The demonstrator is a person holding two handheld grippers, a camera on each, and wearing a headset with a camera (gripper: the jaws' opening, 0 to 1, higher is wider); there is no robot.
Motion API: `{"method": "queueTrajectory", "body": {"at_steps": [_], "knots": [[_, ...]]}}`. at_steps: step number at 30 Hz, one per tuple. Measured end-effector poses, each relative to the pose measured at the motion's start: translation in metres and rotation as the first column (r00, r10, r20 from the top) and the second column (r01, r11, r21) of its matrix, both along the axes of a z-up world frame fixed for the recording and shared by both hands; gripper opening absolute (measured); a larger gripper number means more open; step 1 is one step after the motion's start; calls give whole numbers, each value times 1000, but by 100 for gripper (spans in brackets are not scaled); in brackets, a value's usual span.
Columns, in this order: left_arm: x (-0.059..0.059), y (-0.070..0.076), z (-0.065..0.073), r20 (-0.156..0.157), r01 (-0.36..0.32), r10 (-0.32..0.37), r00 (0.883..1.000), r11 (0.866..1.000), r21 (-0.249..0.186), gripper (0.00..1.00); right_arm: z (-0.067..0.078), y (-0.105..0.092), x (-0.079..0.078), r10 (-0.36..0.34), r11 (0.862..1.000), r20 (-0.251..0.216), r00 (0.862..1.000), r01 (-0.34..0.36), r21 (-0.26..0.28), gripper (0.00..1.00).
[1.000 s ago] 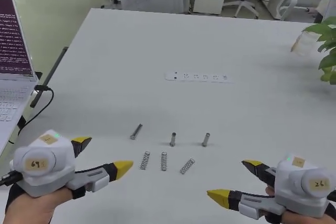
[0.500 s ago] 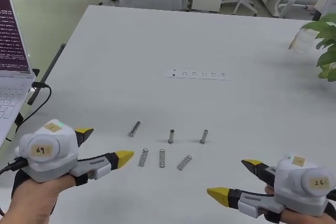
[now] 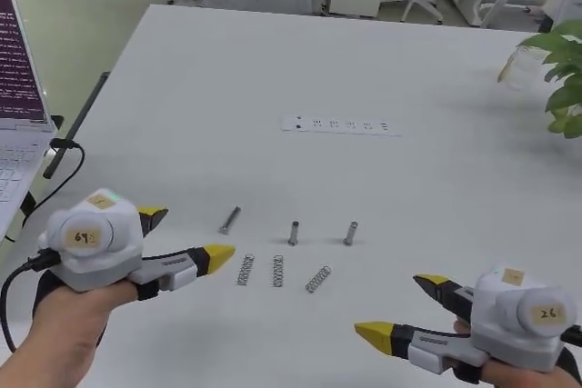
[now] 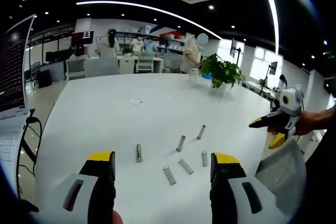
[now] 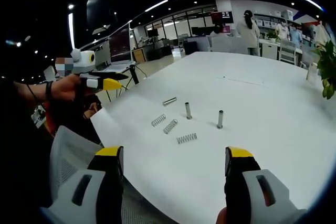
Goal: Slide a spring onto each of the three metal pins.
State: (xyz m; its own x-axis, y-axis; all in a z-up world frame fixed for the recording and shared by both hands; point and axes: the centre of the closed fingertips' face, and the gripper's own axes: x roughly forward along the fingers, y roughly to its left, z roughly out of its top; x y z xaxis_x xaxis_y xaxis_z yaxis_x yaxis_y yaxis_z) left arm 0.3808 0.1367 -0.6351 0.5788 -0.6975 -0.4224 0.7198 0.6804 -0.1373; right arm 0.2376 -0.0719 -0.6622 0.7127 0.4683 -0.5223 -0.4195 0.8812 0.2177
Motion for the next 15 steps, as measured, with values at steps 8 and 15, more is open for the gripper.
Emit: {"method": "queueTrajectory", "body": {"at_steps": [8, 15], "knots": [[12, -5, -5, -5, 3, -3, 1000, 1000, 11, 69, -1, 1, 1, 2, 1000, -2, 1000, -2, 0, 78], [21, -8, -6, -7, 10, -9, 1000, 1000, 11, 69, -3, 2, 0, 3, 1000, -7, 1000, -3, 4, 78]]}}
